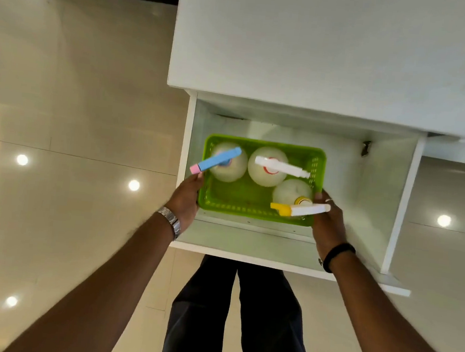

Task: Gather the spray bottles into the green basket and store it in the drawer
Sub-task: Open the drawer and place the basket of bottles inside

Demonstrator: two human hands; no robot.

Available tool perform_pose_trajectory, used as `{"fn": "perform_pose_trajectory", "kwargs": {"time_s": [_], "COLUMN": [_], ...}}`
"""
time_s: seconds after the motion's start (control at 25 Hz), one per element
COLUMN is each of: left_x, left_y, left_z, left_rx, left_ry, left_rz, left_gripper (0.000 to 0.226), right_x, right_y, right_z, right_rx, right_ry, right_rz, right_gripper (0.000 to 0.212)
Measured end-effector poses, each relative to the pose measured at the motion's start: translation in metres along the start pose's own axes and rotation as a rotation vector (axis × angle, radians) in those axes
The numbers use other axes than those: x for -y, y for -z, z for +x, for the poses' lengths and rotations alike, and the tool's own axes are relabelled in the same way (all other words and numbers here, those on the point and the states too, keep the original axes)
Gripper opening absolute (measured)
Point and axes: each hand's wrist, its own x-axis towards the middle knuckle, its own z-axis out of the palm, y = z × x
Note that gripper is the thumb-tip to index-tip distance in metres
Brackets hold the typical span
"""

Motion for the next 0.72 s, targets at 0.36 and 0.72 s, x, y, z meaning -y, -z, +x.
{"fn": "perform_pose_trajectory", "kwargs": {"time_s": [0.36, 0.72], "left_x": [0.056, 0.077], "left_y": [0.014, 0.026], "left_z": [0.103, 0.112], "left_rx": [-0.052, -0.118], "left_ry": [0.290, 0.362], "left_rz": [0.138, 0.099], "left_gripper": [0.059, 0.078], "right_x": [-0.109, -0.130], "right_y": [-0.025, -0.024], "right_z": [0.077, 0.080], "right_rx": [0.015, 0.105], "right_ry": [-0.228, -0.168], "right_rz": [-0.025, -0.081], "right_gripper": [0.036, 0.040]}}
